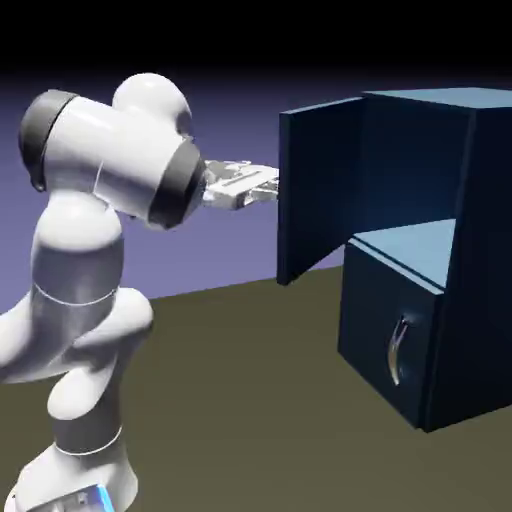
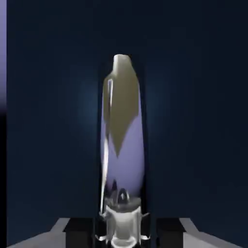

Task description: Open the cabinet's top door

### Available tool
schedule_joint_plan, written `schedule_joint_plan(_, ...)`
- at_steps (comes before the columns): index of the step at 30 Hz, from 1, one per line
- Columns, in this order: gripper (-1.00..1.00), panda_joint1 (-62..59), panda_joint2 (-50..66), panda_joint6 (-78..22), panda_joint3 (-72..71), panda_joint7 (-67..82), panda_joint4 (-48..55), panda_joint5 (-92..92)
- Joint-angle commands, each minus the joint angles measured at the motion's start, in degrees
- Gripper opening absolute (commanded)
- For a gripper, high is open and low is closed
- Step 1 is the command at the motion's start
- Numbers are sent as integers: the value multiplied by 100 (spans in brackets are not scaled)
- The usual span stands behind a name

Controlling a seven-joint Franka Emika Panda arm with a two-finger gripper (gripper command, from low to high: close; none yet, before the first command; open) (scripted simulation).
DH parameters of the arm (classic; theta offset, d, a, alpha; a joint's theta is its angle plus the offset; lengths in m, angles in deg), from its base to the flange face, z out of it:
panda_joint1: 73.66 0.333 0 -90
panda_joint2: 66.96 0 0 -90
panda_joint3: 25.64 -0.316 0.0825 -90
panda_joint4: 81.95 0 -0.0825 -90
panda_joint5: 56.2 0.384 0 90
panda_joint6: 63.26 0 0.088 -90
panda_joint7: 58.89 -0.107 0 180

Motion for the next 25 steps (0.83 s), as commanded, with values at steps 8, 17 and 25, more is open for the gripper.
schedule_joint_plan(8,-100,516,1661,-98,468,-392,1249,1480)
schedule_joint_plan(17,-100,395,3530,59,751,-192,2594,2867)
schedule_joint_plan(25,100,-123,4932,-80,716,250,3797,3781)
